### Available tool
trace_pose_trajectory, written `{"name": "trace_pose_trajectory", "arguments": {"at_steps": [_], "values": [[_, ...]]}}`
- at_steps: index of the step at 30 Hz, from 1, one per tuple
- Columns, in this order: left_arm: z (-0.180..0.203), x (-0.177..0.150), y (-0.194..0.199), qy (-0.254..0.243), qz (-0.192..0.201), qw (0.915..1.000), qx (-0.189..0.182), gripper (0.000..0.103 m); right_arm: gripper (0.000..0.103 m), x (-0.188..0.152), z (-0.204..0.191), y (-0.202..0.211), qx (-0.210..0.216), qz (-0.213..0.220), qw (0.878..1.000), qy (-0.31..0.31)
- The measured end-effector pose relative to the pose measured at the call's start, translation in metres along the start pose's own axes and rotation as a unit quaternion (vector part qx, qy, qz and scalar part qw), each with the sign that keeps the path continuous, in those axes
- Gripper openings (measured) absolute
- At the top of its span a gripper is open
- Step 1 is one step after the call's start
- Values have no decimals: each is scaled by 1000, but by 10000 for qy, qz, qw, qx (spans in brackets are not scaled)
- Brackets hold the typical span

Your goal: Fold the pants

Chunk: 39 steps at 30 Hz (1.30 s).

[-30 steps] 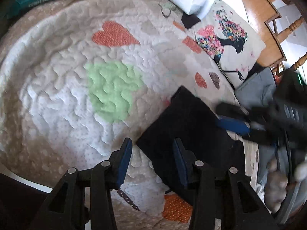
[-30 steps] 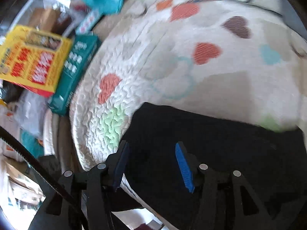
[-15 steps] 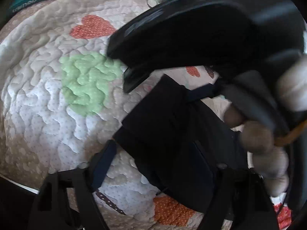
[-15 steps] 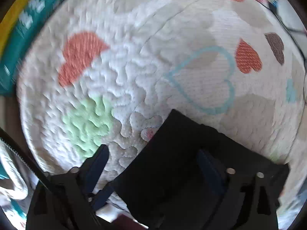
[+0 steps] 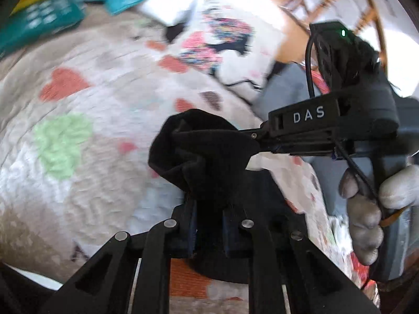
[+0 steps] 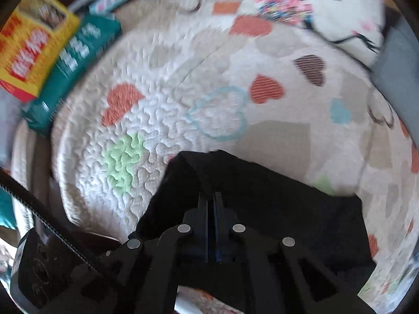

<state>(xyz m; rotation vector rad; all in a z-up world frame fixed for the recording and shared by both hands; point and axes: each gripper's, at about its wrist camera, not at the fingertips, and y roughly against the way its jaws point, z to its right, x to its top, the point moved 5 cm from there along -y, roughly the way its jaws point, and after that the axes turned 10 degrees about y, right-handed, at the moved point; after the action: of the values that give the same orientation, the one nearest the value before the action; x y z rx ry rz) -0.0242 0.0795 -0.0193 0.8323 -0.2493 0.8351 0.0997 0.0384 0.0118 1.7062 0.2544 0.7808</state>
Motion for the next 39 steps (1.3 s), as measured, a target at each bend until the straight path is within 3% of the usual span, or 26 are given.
{"name": "trace_pose_trajectory", "arguments": {"at_steps": [9,18,23,25,26,28,32,34,36,39], "values": [[110,-42,-28,-1248,-491,9903,-362,15,4,-92,99,76,370,1061,9847,-1332],[193,-128,-87,-2421,-1097,9634,-357,14,4,-213,196,96,418,1463,9529,-2624],[189,-161,-118,-2706,-1573,9497,-86,15,8,-265,237,70,434,1323,9357,-3242],[183,-165,-109,-2700,-1773,9463,-156,15,29,-284,252,62,596,1388,9193,-3635],[179,-163,-101,-2674,-1852,9453,-252,15,34,-291,258,62,621,1464,9129,-3759],[168,-152,-80,-2515,-2030,9451,-485,16,39,-308,271,66,636,1693,8974,-4025],[149,-120,-46,-2092,-2070,9519,-856,19,41,-329,290,98,74,2341,8662,-4414],[142,-107,-37,-1937,-2017,9549,-996,33,41,-316,280,118,128,2721,8681,-4150],[142,-100,-31,-1812,-1895,9582,-1148,47,41,-296,264,129,214,2840,8808,-3782],[153,-111,-40,-1841,-2010,9532,-1305,47,42,-267,232,127,495,2734,9048,-3226]]}}
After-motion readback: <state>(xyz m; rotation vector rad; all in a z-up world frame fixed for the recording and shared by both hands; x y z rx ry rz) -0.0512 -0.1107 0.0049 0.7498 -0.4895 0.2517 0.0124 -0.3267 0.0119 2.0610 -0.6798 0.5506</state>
